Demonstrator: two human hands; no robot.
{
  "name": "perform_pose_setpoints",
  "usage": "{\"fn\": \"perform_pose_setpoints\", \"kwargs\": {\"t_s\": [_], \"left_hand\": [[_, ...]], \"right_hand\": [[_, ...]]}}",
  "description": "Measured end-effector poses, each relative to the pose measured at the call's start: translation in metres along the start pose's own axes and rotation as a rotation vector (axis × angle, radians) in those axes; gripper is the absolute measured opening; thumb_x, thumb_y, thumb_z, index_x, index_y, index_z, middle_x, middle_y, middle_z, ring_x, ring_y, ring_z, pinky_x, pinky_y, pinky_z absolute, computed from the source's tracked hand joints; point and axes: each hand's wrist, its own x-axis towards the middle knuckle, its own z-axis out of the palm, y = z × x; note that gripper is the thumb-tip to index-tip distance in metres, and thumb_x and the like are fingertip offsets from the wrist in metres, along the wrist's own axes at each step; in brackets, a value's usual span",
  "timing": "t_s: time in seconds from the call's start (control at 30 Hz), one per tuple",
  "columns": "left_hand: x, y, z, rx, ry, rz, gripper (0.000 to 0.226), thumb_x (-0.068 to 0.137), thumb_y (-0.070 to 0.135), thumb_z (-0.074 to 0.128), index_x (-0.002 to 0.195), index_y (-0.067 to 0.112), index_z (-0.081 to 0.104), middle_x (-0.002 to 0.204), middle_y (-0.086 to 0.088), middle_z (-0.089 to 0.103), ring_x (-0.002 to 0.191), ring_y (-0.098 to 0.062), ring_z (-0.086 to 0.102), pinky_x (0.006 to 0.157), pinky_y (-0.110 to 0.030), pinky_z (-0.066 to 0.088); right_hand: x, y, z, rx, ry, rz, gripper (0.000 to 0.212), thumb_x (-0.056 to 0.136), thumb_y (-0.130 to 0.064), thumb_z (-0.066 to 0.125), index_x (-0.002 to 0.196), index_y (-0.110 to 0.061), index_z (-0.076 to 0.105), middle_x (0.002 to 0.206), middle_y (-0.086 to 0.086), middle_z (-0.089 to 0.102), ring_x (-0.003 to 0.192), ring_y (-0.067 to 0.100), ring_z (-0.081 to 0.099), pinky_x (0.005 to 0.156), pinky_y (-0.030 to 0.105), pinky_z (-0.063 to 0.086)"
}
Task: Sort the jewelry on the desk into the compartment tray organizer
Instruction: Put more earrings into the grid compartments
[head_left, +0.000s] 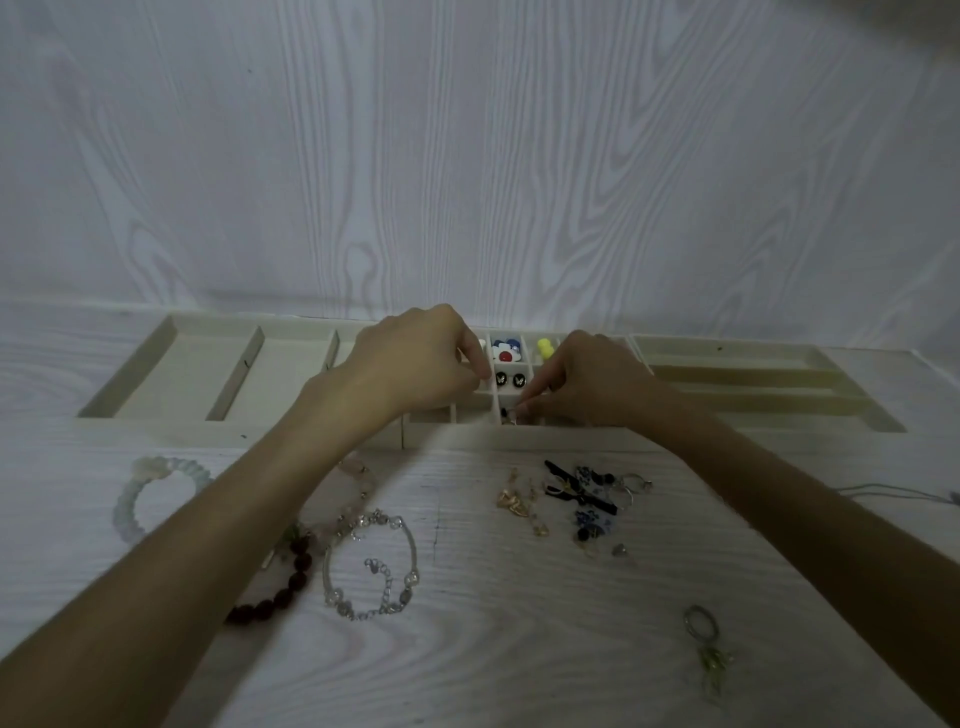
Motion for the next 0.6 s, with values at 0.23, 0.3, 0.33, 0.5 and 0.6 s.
{"fn": "perform_pose_setpoints", "kwargs": {"t_s": [0.23,0.3,0.33,0.5,0.6], "left_hand": [[-0.001,-0.002,0.005,0.027,0.012,0.062,0.021,0.086,0.024,0.059,0.091,0.040,0.070,0.070,0.017,0.045,0.068,-0.003,0.047,0.051,-0.019,0.030],[-0.001,-0.001,0.005,0.064,0.001,0.119,0.021,0.087,0.026,0.058,0.094,0.042,0.070,0.078,0.017,0.050,0.076,-0.004,0.046,0.052,-0.018,0.029],[-0.001,-0.001,0.004,0.084,-0.006,0.161,0.022,0.087,0.026,0.057,0.096,0.042,0.070,0.084,0.017,0.053,0.080,-0.005,0.045,0.054,-0.019,0.031],[0.002,-0.005,0.004,0.233,-0.077,0.396,0.026,0.093,0.031,0.049,0.104,0.046,0.067,0.108,0.009,0.054,0.098,-0.010,0.036,0.077,-0.026,0.028],[0.006,-0.003,0.006,0.345,-0.094,0.459,0.028,0.096,0.035,0.043,0.110,0.046,0.064,0.112,0.009,0.050,0.096,-0.007,0.030,0.078,-0.024,0.023]], "right_hand": [[-0.006,-0.009,0.001,-0.166,-0.005,-0.015,0.014,0.083,-0.032,0.068,0.093,-0.029,0.075,0.042,-0.017,0.048,0.050,0.003,0.046,0.048,0.017,0.032],[-0.007,-0.011,-0.003,-0.146,-0.048,-0.021,0.016,0.085,-0.027,0.065,0.097,-0.025,0.075,0.034,-0.020,0.046,0.047,0.004,0.044,0.048,0.017,0.031],[-0.007,-0.011,-0.007,-0.126,-0.065,-0.024,0.016,0.086,-0.025,0.064,0.098,-0.023,0.075,0.033,-0.022,0.046,0.046,0.004,0.044,0.048,0.017,0.033],[-0.015,-0.007,-0.030,-0.187,-0.072,-0.130,0.025,0.094,-0.020,0.052,0.102,-0.033,0.071,0.070,-0.020,0.052,0.066,0.010,0.060,0.067,0.025,0.047],[-0.021,0.000,-0.032,-0.451,-0.062,-0.277,0.035,0.097,-0.019,0.043,0.111,-0.044,0.064,0.079,-0.015,0.045,0.076,0.008,0.042,0.074,0.028,0.027]]}}
